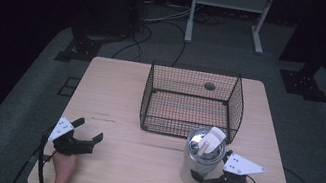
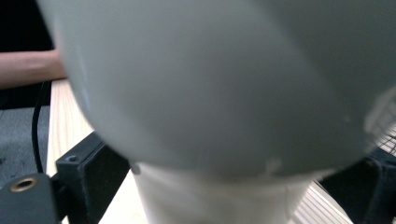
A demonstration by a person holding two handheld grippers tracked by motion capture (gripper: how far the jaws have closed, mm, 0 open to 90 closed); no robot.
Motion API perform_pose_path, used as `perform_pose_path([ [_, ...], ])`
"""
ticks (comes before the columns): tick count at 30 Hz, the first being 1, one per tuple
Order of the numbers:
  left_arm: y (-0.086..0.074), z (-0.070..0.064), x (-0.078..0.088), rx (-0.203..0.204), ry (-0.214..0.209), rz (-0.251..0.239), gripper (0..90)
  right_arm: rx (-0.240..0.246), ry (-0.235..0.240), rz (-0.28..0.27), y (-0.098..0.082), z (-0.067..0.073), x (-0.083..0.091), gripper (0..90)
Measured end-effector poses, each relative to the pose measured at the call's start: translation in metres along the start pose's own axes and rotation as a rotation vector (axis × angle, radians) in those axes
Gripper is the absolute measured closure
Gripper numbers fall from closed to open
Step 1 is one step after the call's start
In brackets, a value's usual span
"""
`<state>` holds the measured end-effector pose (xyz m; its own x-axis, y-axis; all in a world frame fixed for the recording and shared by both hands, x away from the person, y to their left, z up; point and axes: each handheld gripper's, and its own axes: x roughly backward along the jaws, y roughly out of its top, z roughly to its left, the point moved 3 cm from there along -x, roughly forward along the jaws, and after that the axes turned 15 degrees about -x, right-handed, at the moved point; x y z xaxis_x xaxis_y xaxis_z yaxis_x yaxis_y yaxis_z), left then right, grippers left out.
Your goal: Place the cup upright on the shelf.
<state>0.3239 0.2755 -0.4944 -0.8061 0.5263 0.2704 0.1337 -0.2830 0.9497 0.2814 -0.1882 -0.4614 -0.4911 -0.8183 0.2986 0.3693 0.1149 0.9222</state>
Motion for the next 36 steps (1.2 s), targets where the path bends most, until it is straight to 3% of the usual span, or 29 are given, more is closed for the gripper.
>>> perform_pose_path([
  [7,0.0,0.001,0.0,0.008,0.0,-0.003,0.0,0.005,-0.003,-0.041,0.0,0.001,-0.007,7.5],
  [17,0.0,0.001,0.0,0.005,-0.001,-0.005,0.0,0.012,0.007,-0.038,0.002,0.0,-0.009,8.5],
  [32,0.0,0.001,0.001,0.005,-0.004,-0.008,0.0,-0.012,0.07,-0.027,0.007,-0.002,-0.012,8.9],
  [36,0.0,0.001,0.001,0.005,-0.004,-0.008,0.0,-0.04,0.094,-0.044,0.012,-0.004,-0.011,8.9],
])
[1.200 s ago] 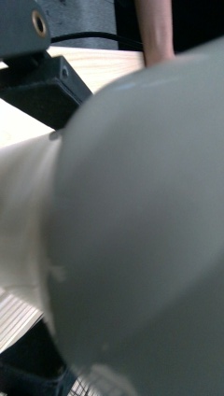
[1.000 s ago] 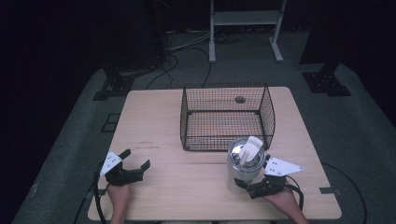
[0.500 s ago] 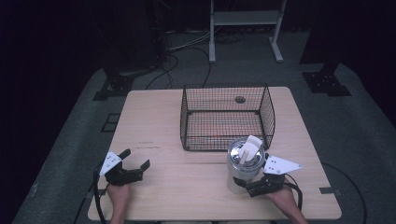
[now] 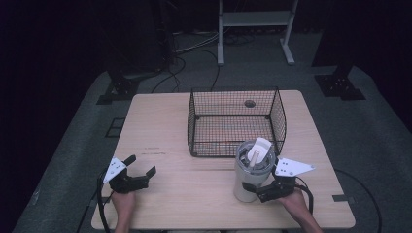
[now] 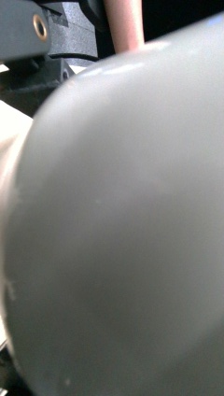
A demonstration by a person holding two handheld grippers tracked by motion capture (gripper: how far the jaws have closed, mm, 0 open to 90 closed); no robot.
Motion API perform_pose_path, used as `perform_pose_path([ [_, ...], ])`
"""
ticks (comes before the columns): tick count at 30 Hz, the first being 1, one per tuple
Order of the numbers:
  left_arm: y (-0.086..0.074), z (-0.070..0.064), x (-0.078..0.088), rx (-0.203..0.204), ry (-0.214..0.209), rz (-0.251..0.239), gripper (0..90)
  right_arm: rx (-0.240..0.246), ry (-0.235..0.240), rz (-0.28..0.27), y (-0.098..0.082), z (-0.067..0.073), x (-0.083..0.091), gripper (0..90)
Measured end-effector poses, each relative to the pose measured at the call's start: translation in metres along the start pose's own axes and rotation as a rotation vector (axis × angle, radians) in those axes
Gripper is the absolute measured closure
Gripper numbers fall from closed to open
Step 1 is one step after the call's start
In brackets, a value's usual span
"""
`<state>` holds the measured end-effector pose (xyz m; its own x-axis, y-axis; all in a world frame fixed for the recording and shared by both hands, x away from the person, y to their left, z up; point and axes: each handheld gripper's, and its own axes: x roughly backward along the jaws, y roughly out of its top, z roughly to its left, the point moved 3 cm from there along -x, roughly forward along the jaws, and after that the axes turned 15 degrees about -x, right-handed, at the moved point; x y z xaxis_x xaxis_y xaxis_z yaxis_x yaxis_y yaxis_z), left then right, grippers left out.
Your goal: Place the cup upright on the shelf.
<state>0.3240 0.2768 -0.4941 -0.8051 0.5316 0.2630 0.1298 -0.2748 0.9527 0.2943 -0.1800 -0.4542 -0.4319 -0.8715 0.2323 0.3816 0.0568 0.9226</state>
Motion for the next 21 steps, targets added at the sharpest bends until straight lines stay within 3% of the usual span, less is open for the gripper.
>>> perform_pose_path([
  [6,0.0,0.001,0.0,0.006,-0.002,-0.001,0.0,0.003,0.022,-0.008,0.016,0.002,0.004,8.9],
  [9,0.0,0.001,0.0,0.005,-0.002,-0.001,0.0,0.028,0.027,-0.01,0.03,0.003,0.005,8.9],
  [21,0.0,0.001,0.0,0.012,-0.005,-0.003,0.0,0.047,0.07,-0.007,0.071,0.0,-0.001,8.9],
])
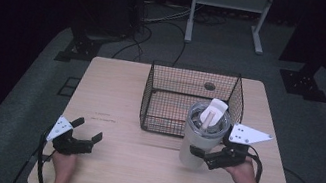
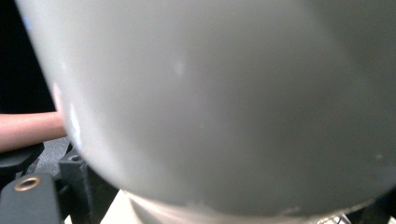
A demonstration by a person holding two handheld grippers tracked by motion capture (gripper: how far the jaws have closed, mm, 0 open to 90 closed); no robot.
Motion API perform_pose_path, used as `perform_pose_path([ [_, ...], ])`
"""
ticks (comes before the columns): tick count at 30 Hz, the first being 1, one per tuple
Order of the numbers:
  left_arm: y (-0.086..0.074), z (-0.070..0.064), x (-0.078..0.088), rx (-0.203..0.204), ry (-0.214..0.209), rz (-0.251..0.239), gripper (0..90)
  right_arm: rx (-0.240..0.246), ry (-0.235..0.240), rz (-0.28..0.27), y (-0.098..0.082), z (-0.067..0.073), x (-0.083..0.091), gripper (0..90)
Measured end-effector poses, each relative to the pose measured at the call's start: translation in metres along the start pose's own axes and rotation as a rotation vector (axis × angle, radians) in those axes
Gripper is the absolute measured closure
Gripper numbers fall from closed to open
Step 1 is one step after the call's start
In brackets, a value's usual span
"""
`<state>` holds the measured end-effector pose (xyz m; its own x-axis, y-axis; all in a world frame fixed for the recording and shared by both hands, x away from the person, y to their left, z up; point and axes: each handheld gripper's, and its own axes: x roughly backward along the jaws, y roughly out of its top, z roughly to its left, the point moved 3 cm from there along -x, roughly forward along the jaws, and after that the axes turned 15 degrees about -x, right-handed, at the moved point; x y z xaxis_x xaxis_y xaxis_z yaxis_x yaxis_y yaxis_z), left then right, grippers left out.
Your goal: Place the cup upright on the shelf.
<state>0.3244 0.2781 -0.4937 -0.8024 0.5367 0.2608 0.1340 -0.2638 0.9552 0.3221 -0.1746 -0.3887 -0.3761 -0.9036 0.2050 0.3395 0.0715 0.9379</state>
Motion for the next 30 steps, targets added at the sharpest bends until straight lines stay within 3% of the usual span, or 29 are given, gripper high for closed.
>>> perform_pose_path([
  [9,0.0,0.0,0.0,0.003,0.001,-0.002,0.0,0.043,0.007,0.02,0.029,0.001,-0.012,8.8],
  [18,0.0,0.001,0.0,0.004,0.002,-0.005,0.0,0.046,0.023,0.021,0.05,-0.002,-0.022,8.8],
  [30,0.0,0.001,0.0,0.005,0.0,-0.01,0.0,0.061,0.022,0.018,0.087,-0.018,-0.039,8.9],
])
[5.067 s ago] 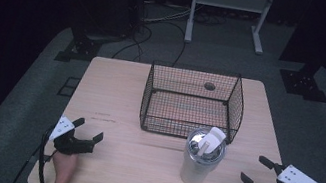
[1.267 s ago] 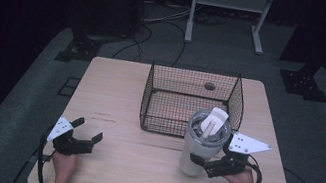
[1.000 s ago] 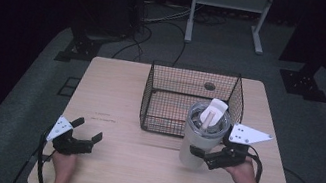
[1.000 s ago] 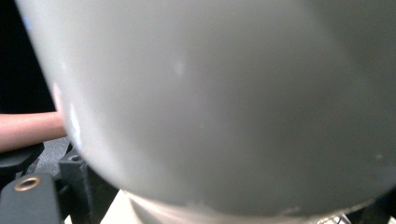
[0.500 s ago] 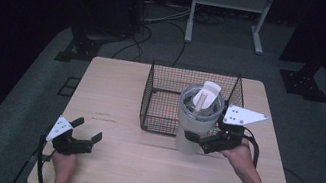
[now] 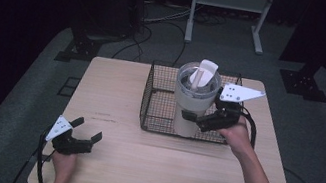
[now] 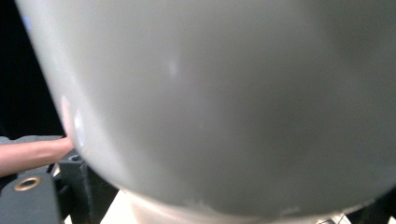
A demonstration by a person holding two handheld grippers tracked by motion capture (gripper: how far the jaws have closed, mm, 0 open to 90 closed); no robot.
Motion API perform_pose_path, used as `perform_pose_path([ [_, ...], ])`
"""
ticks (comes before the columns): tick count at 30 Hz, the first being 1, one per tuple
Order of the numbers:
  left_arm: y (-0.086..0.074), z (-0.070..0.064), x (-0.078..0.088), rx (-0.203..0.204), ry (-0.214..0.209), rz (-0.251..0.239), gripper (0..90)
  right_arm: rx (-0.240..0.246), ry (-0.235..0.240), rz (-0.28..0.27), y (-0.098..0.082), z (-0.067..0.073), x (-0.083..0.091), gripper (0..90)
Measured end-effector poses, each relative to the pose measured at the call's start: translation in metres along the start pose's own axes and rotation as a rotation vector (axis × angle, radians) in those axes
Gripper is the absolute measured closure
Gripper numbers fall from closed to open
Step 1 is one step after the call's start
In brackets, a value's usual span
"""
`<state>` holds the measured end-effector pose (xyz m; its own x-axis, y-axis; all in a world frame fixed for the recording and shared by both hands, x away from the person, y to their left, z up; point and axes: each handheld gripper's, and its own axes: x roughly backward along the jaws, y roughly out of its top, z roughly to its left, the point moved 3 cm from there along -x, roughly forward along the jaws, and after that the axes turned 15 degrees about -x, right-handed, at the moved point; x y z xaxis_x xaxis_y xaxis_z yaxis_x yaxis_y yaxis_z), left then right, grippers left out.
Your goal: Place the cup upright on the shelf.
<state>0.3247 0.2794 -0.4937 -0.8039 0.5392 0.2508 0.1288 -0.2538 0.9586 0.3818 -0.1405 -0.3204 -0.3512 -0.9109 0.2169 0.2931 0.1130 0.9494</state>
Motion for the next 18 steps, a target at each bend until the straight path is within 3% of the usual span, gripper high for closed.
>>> perform_pose_path([
  [18,0.0,0.001,0.001,0.002,-0.002,-0.008,0.0,-0.02,-0.026,0.001,0.02,-0.044,-0.035,8.9],
])
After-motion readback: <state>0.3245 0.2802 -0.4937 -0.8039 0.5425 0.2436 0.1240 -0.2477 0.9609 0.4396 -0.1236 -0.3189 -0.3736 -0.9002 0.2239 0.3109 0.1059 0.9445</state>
